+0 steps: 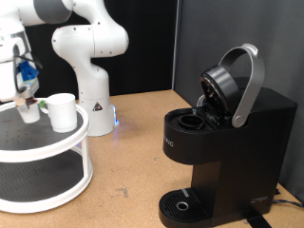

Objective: Make a cup of coffee with the keurig machine

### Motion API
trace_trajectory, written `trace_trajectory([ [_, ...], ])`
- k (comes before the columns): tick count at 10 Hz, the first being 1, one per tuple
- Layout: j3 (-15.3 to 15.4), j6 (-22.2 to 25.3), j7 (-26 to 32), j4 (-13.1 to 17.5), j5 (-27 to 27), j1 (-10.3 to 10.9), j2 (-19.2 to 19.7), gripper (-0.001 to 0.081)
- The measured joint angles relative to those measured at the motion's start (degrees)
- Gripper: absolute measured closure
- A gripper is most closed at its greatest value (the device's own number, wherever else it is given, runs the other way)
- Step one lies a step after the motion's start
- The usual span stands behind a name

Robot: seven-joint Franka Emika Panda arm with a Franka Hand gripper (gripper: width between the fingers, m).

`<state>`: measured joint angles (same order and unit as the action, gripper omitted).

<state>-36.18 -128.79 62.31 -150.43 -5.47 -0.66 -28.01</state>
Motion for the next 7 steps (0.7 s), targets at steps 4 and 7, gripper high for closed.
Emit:
trace_trajectory([
  [4,0.6,5.4,-2.5,5.0,11.1,5.4,0.0,0.0373],
  [7,0.7,8.6,-3.6,5.8,14.8,6.3,0.1,0.0373],
])
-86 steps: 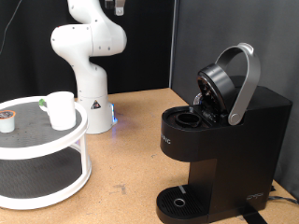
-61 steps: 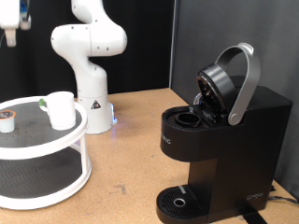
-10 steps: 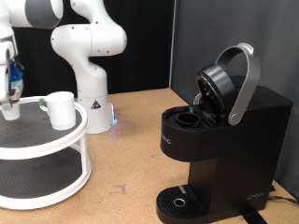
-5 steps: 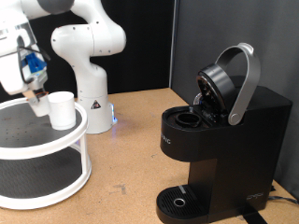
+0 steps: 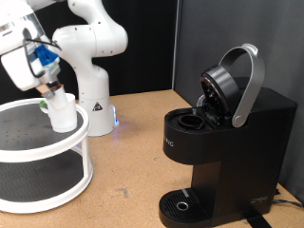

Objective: Make a cup of coffee with the keurig machine

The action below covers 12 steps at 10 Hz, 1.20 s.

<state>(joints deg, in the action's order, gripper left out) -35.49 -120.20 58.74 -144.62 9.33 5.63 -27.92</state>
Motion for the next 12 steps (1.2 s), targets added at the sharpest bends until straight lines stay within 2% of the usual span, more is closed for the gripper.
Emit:
trace_trajectory([
  [2,-0.1,3.9,-0.2,3.0,7.4,3.1,0.6,0.0373],
  [4,0.3,4.3,0.3,5.3,11.7,6.0,0.9,0.0373],
  [6,2.3,3.7,-1.3,6.6,11.8,7.1,1.6,0.0373],
  [8,2.2,3.8,-1.0,6.6,12.2,7.3,1.6,0.0373],
  [9,2.3,3.9,-0.9,7.2,13.0,8.1,1.6,0.0373],
  [12,2.6,7.4,0.6,11.9,14.8,12.4,3.1,0.0373],
])
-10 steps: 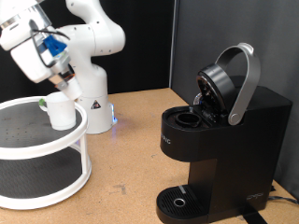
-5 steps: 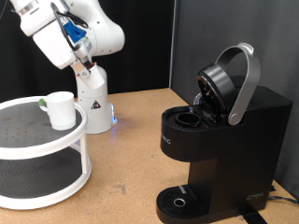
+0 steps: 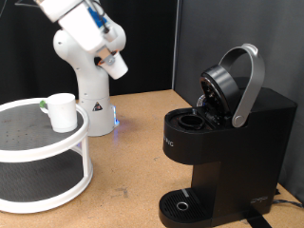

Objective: Make a cup of coffee with the keurig machine

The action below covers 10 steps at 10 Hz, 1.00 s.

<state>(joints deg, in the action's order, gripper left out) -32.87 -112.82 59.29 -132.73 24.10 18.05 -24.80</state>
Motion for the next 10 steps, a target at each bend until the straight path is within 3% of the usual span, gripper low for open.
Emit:
trace_trajectory([
  [5,1.6,2.1,-0.3,7.3,3.3,5.7,3.7,0.0373],
  [8,2.9,2.9,-2.7,10.4,2.8,6.4,5.3,0.0373],
  [10,2.9,3.6,-3.2,10.8,2.4,6.4,5.5,0.0373],
])
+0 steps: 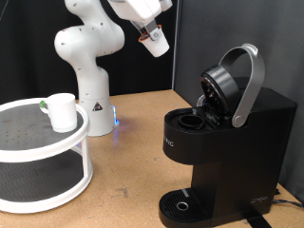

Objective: Make a cup of coffee with the keurig machine

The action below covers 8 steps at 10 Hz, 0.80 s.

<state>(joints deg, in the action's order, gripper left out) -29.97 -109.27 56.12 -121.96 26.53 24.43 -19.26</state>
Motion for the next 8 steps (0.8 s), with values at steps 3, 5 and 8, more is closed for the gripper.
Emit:
trace_trajectory([
  [3,0.6,-1.5,0.5,-0.3,1.5,0.6,0.4,0.0373],
  [5,1.5,-1.7,0.5,-0.3,1.7,1.6,2.1,0.0373],
  [8,3.4,-3.7,0.5,-0.5,1.7,2.1,4.6,0.0373],
])
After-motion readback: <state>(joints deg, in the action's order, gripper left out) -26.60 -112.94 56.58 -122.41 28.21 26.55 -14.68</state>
